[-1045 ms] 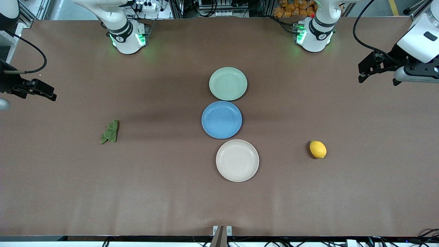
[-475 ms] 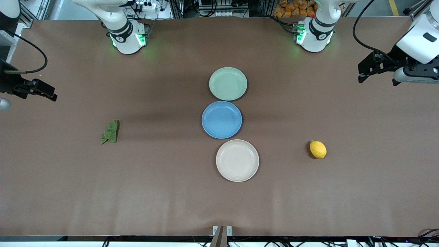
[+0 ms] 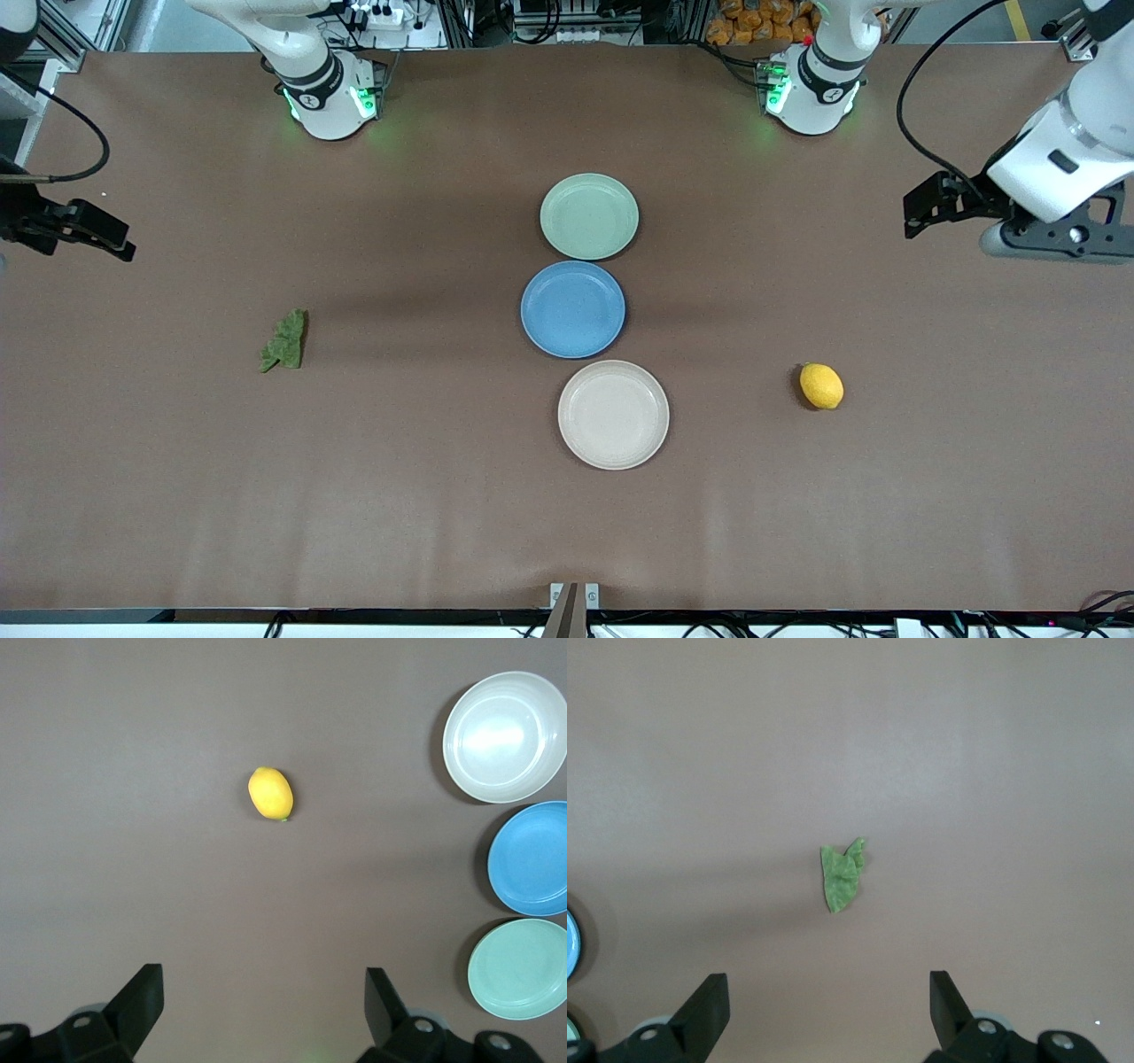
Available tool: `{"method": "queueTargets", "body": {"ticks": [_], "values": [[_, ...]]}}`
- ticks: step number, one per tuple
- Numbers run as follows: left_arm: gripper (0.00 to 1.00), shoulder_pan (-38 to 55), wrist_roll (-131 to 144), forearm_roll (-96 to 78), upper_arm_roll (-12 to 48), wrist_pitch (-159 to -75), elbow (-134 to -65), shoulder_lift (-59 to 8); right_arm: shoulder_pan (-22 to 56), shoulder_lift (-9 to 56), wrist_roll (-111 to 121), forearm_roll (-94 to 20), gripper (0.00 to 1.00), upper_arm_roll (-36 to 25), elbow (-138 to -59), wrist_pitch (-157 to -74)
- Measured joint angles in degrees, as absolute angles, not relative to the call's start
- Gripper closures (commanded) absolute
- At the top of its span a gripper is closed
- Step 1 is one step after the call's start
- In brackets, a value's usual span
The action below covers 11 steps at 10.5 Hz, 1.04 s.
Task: Place lemon and lettuce in plates
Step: 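Move the left gripper toward the yellow lemon while the right gripper approaches the lettuce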
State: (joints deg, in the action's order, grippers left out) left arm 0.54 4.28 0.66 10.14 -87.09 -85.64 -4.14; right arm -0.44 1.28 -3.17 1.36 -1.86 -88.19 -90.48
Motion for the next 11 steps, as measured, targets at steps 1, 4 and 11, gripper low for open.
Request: {"method": "queueTargets", "body": {"ticks": [1,4,11], "values": [[0.0,0.54,4.28,0.67,10.13,-87.07,-85.78,-5.24,-0.46,1.27,-3.17,1.36,0.0,-1.91,-87.67,-90.43],[0.0,0.2,4.98,0.68,9.85,-87.18,-86.44,-9.96,-0.44,1.29,-3.16,1.36,0.0,-1.88,-87.54,-90.43],[0.0,0.39,10.42,1.04,9.8,-98.18,-90.19,-17.73,-0.47,2.82,-3.15,1.36,0.0,-1.88,-88.96,-92.09]]}}
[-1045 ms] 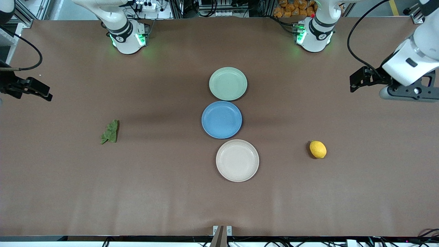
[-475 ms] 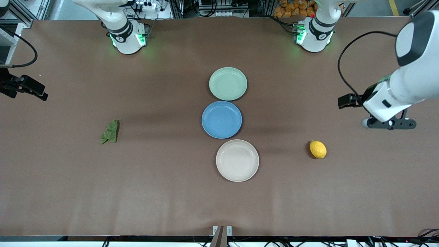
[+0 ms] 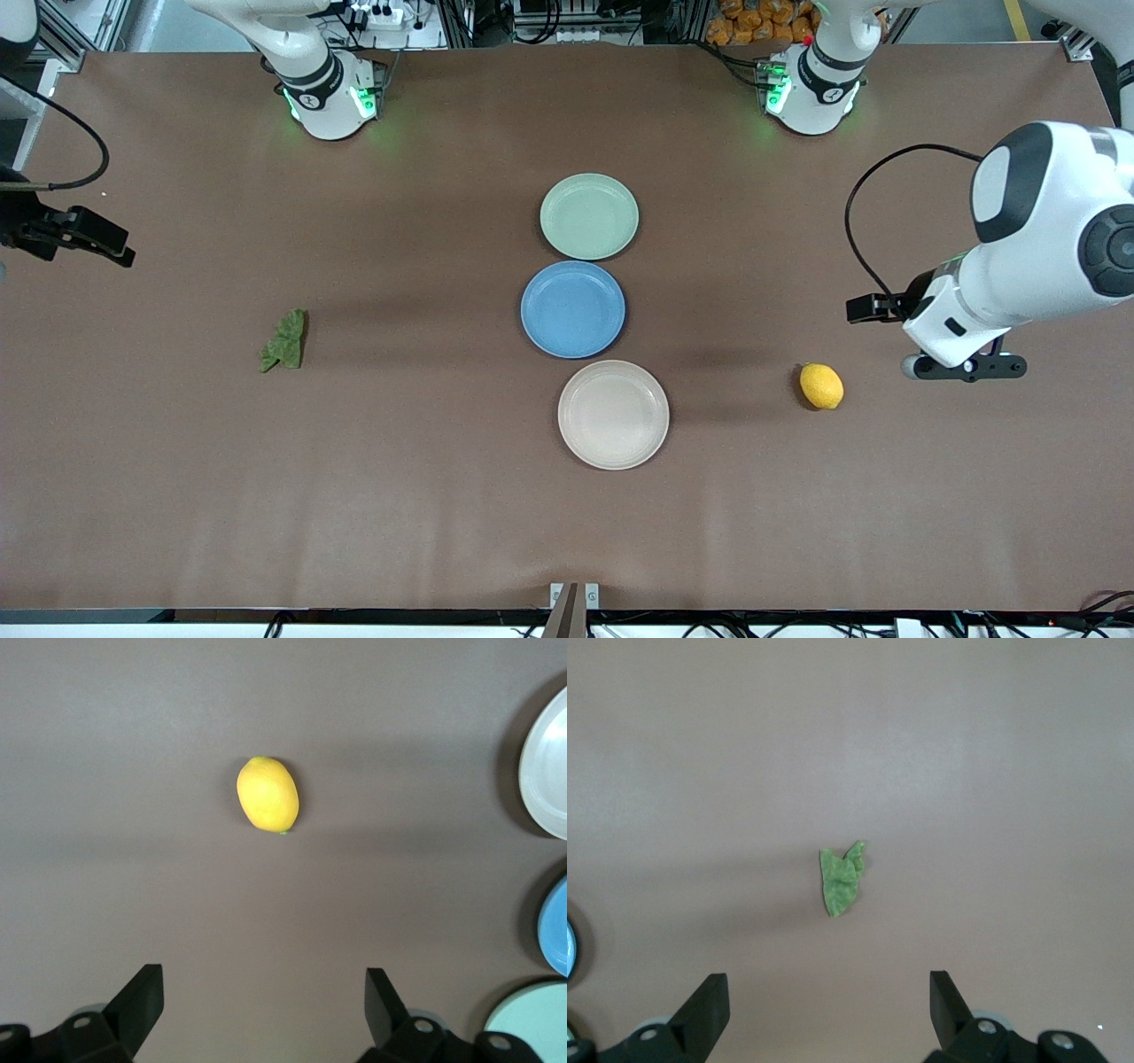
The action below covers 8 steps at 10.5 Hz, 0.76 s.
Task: Place lemon and lettuce in plates
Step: 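Move the left gripper toward the yellow lemon while the right gripper approaches the lettuce, then lower and close the left gripper on the lemon while the right gripper grasps lettuce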
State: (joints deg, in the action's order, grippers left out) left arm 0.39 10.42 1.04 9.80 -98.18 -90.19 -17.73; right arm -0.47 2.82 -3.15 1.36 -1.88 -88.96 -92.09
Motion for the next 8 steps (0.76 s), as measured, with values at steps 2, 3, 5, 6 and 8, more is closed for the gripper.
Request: {"method": "queueTargets", "body": {"ticks": [2,3,5,6,8], "values": [[0.0,0.22,10.57,1.41,9.59,-103.84,-94.02,-17.76,-0.51,4.25,-3.15,1.36,0.0,-1.9,-89.78,-94.18],[0.0,0.08,10.97,1.49,9.4,-107.35,-96.51,-17.79,-0.72,5.25,-3.15,1.36,0.0,-1.95,-90.78,-95.64],[0.0,-0.32,13.09,2.45,9.07,-112.58,-100.32,-18.29,-1.89,8.19,-1.3,1.36,0.0,-2.04,-93.52,-98.82],[0.0,-0.39,14.88,3.83,8.98,-114.04,-101.16,-19.04,-2.4,10.24,-0.34,1.36,0.0,-2.11,-94.15,-100.08],[0.0,-0.33,17.59,5.41,8.99,-117.13,-101.51,-21.37,-2.66,13.91,0.22,1.36,0.0,-2.15,-94.51,-101.83]]}}
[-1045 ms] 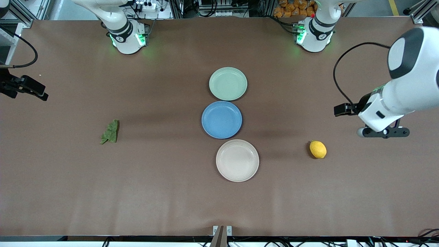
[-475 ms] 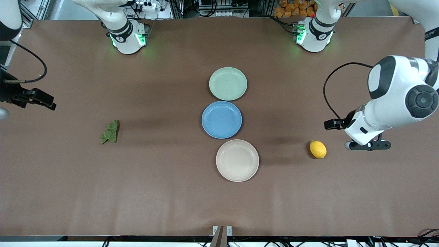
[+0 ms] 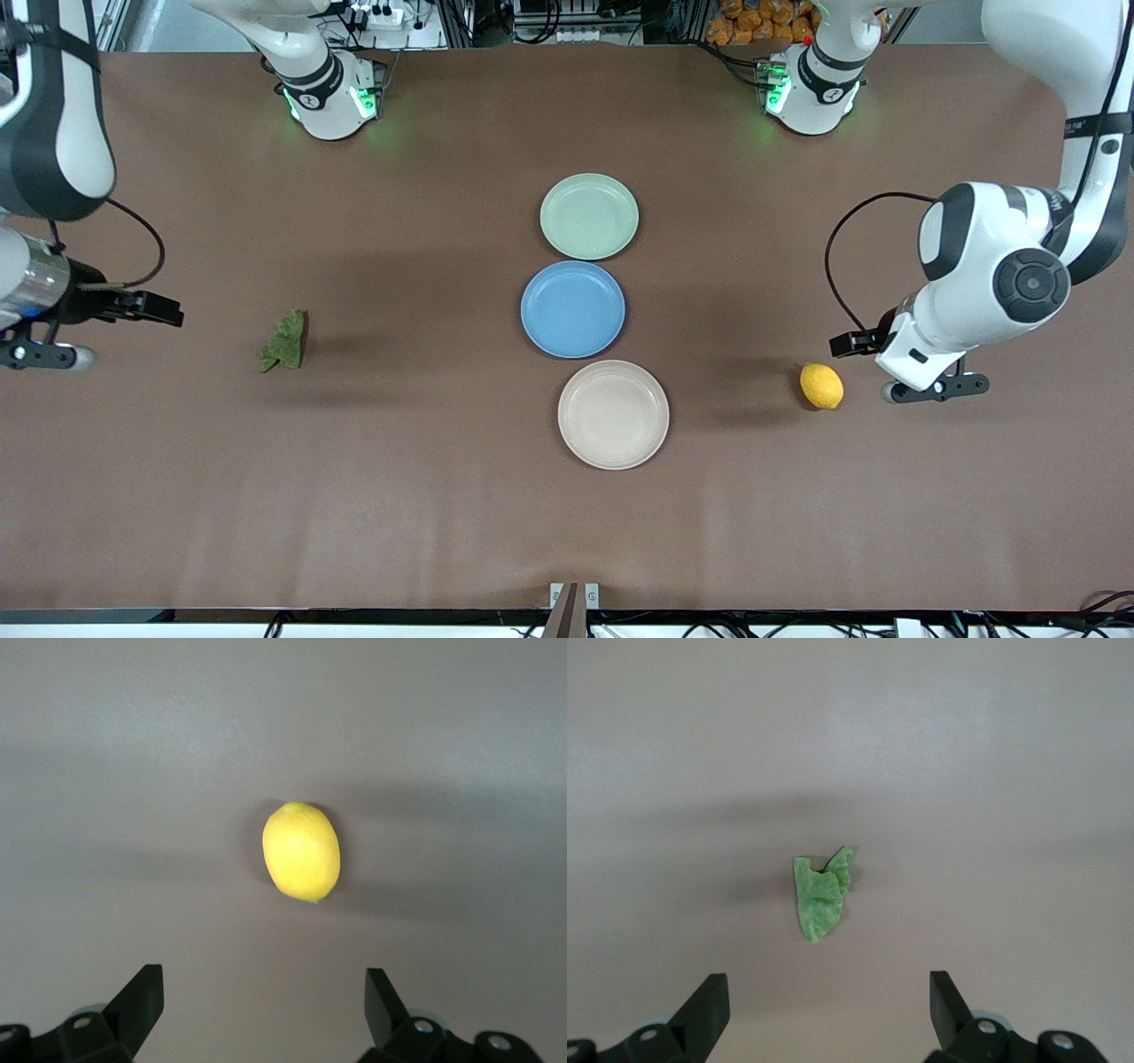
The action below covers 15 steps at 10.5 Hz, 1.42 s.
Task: Place lemon and lettuce in plates
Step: 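Lower and close the left gripper on the lemon while the right gripper grasps lettuce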
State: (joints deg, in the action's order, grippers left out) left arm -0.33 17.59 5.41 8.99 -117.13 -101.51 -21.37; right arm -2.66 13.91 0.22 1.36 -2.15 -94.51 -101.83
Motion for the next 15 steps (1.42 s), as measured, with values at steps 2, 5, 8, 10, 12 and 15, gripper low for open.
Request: {"method": "queueTargets", "body": {"ticks": [2,5,8,10,12,15], "values": [[0.0,-0.34,18.53,5.48,8.98,-121.13,-101.6,-24.1,-2.67,15.53,0.24,1.36,0.0,-2.16,-97.91,-107.39],[0.0,-0.29,21.01,5.48,9.0,-129.24,-101.86,-29.87,-2.71,16.69,0.24,1.36,0.0,-2.2,-105.56,-116.07],[0.0,-0.29,21.39,5.48,8.97,-132.87,-101.82,-34.03,-2.72,18.24,0.24,1.36,0.0,-2.2,-107.87,-119.8],[0.0,-0.3,21.4,5.48,8.93,-133.05,-101.73,-35.14,-2.85,18.94,0.24,1.36,0.0,-2.22,-112.69,-127.78],[0.0,-0.34,21.4,5.48,8.82,-133.26,-101.71,-36.04,-2.98,19.77,0.23,1.36,0.0,-2.22,-116.1,-132.62],[0.5,-0.46,21.42,5.48,8.26,-133.3,-101.69,-36.65,-2.98,22.08,0.22,1.21,0.0,-2.21,-117.07,-135.78]]}}
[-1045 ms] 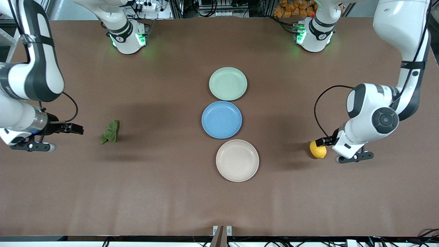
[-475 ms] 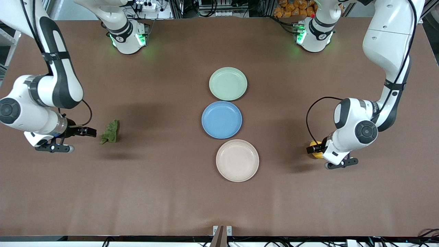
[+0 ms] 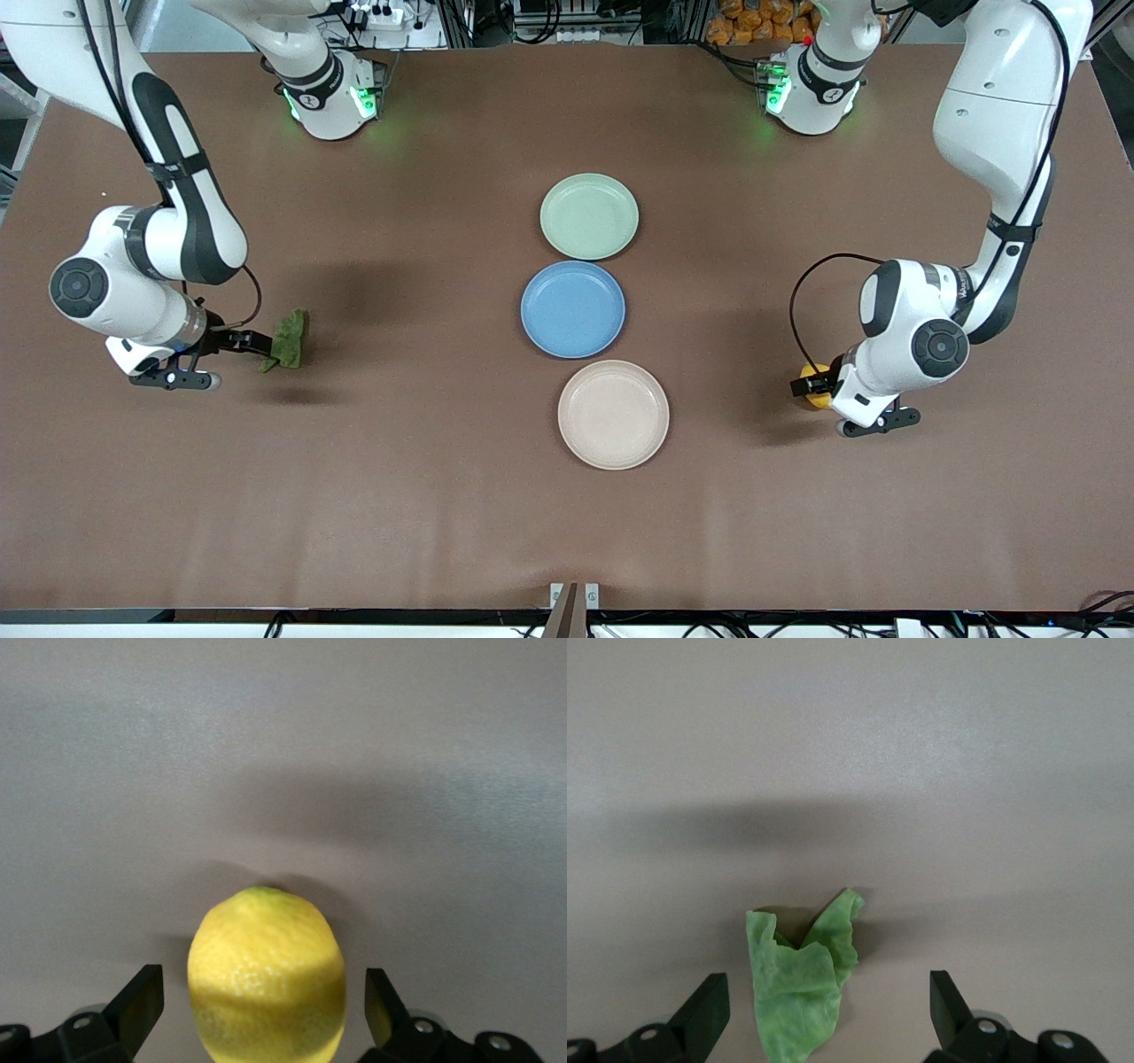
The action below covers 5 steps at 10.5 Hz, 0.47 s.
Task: Place lemon and lettuce in plates
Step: 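Lower and close the left gripper on the lemon while the right gripper grasps lettuce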
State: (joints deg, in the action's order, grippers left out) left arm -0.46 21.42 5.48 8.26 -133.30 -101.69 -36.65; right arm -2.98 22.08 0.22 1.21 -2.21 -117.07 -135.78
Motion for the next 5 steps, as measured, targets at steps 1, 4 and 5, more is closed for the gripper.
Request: {"method": "queueTargets", "body": {"ticks": [1,4,5], "values": [[0.97,-0.47,21.42,5.48,8.12,-133.3,-101.68,-36.72,-2.98,22.89,0.21,1.09,0.0,-2.2,-117.35,-136.99],[1.0,-0.45,21.43,5.48,8.12,-133.31,-101.5,-36.73,-2.91,25.26,0.2,-0.06,0.0,-1.92,-117.97,-139.06],[1.0,-0.45,21.47,5.48,8.11,-133.31,-101.43,-36.77,-2.85,25.96,0.2,-0.38,0.0,-1.83,-118.13,-139.77]]}}
